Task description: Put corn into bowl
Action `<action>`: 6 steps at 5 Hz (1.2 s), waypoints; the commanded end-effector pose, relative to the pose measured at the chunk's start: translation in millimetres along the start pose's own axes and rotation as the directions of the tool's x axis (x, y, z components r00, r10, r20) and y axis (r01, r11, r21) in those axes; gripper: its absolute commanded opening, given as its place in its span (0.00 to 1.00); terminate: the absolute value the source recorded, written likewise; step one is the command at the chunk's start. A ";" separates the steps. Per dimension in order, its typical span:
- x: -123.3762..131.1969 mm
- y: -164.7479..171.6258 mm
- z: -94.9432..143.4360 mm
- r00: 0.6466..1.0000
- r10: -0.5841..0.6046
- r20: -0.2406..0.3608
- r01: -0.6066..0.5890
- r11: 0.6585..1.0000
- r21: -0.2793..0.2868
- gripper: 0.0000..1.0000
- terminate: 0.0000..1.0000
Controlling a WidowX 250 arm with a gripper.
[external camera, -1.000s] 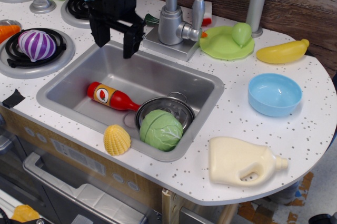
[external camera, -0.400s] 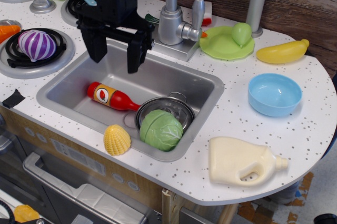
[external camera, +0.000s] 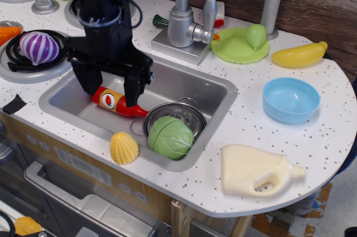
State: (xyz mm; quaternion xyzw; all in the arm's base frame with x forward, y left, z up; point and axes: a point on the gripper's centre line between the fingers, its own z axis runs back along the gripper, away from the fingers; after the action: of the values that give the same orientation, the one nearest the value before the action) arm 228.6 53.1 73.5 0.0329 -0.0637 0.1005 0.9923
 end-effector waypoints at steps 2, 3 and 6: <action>-9.2 0.3 -0.4 0.995 0.025 0.101 -0.024 1.000 -0.008 1.00 0.00; -19.4 2.3 -5.1 0.991 0.017 0.135 -0.016 1.000 -0.005 1.00 0.00; -24.9 -6.9 -38.4 0.981 0.008 0.194 0.005 0.998 -0.069 1.00 0.00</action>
State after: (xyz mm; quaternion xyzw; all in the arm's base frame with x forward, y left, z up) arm 206.1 41.3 24.2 0.0111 -0.1655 0.0997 0.9811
